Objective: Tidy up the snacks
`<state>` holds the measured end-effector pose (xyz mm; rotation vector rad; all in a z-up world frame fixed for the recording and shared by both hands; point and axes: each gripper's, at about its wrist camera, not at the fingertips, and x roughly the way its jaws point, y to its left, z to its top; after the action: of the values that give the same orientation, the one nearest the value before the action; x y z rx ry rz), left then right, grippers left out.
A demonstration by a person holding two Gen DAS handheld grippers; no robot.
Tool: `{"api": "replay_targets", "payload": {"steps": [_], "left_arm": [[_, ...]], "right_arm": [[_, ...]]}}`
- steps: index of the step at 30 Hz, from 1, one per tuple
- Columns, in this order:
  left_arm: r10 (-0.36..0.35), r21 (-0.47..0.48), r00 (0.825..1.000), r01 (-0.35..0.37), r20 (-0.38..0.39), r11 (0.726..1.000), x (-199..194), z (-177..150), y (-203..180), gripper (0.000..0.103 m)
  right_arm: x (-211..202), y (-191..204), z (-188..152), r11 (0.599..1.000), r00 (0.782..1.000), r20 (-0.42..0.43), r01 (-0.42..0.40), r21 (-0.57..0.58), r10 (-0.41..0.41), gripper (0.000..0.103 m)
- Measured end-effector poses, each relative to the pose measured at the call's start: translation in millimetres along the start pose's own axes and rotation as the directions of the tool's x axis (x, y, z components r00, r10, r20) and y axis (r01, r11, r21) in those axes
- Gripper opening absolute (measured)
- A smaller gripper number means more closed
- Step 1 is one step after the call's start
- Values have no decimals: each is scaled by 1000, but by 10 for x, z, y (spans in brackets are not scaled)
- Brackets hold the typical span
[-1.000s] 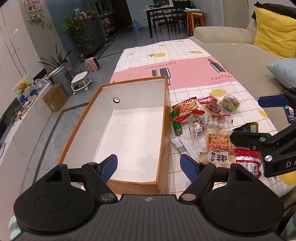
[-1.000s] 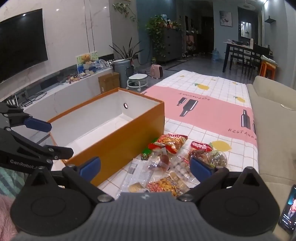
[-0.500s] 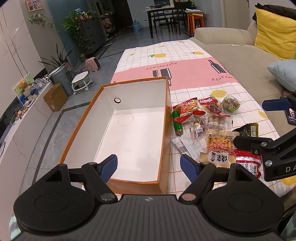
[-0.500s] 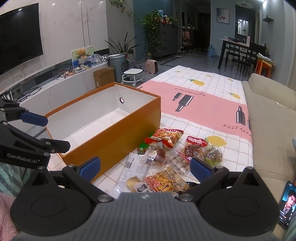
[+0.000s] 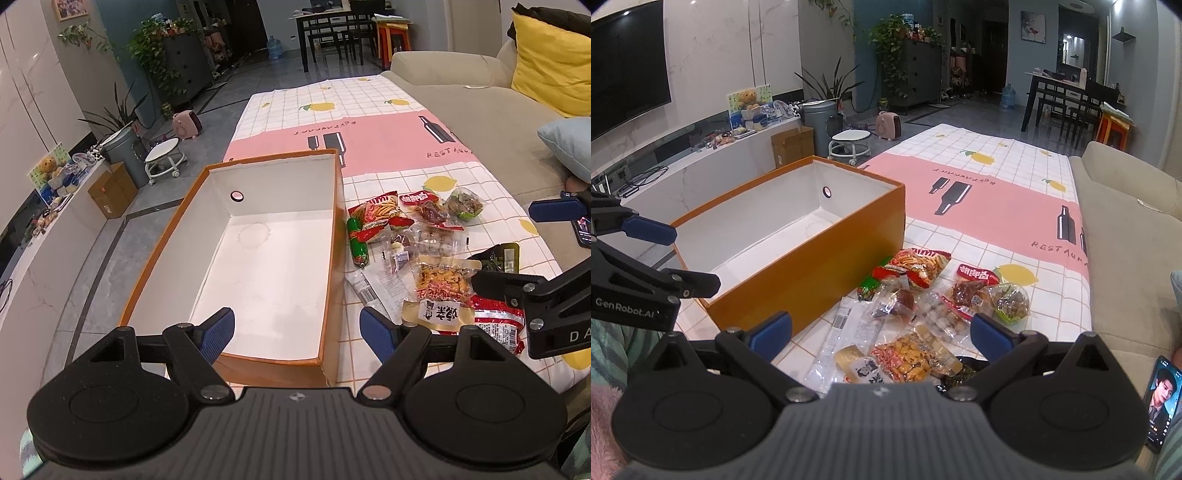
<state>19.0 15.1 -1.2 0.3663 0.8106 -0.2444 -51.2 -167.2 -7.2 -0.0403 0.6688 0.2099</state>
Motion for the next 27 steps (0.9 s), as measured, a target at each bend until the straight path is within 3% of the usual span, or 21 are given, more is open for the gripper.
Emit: {"api": "replay_targets", "payload": {"steps": [27], "left_arm": [[-5, -15, 1000, 5, -13, 1000, -1, -9, 14, 90]], "right_arm": [[7, 51, -55, 998, 999, -10, 46, -47, -47, 99]]}}
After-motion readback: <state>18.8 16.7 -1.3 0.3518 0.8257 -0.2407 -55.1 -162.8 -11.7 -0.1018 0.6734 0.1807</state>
